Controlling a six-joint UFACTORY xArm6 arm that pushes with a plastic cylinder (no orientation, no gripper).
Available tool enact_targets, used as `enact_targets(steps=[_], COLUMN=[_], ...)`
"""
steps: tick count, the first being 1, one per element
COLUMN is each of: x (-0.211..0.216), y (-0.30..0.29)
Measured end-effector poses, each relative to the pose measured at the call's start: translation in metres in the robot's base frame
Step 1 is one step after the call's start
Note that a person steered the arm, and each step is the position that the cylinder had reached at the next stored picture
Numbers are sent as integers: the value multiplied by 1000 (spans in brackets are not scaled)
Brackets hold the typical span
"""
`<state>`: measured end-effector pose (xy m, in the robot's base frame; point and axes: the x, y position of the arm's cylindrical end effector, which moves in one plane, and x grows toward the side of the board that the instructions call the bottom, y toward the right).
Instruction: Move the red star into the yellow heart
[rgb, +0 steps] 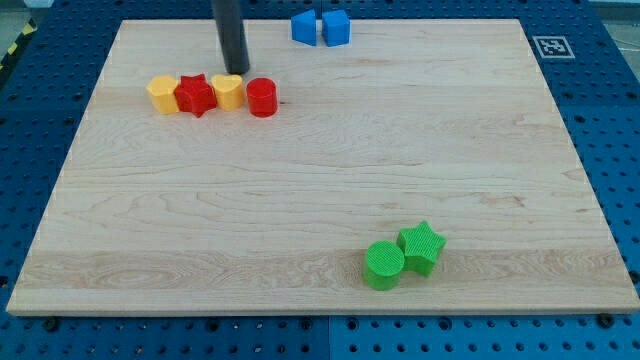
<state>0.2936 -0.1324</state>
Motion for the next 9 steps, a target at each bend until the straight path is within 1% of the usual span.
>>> enact_targets(steps=[1, 2, 5, 6, 7, 8, 9], x=[0, 18, 51, 54, 70, 72, 58], y=[-37, -37, -38, -34, -10, -5, -42])
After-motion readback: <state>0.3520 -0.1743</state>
